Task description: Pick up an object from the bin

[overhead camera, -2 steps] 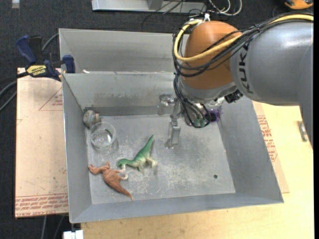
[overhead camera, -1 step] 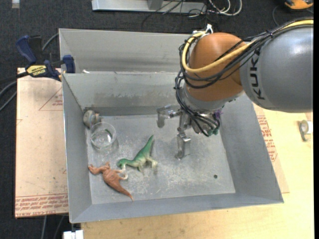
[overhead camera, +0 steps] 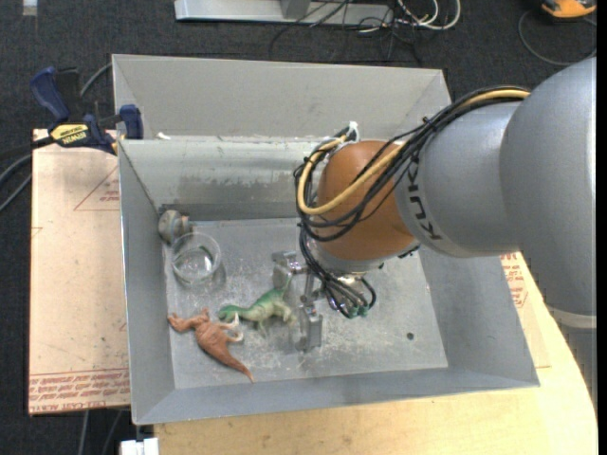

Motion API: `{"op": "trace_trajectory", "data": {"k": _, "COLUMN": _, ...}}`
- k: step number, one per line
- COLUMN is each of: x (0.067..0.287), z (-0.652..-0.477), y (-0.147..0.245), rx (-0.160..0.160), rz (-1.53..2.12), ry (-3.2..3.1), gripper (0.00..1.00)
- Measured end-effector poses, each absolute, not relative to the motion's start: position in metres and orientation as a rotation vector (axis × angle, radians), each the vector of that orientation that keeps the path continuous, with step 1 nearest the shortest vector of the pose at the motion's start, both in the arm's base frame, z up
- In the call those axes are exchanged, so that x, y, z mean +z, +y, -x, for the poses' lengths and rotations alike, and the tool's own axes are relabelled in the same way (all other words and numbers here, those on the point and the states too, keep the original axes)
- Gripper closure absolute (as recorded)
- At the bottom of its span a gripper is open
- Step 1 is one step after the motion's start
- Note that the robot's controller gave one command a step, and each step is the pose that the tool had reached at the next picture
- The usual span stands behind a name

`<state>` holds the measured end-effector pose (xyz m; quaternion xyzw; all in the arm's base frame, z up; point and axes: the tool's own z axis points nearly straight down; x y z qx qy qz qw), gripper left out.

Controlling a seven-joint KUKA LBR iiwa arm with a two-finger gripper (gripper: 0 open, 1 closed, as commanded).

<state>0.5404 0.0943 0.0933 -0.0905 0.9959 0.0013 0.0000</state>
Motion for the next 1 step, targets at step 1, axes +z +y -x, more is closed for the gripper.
{"op": "trace_trajectory", "data": {"k": 1, "x": 0.0846, "z": -0.5543, "y": 0.1212, "rx": 0.006, "rz": 0.440, "ry": 3.108, "gripper": 1.00}}
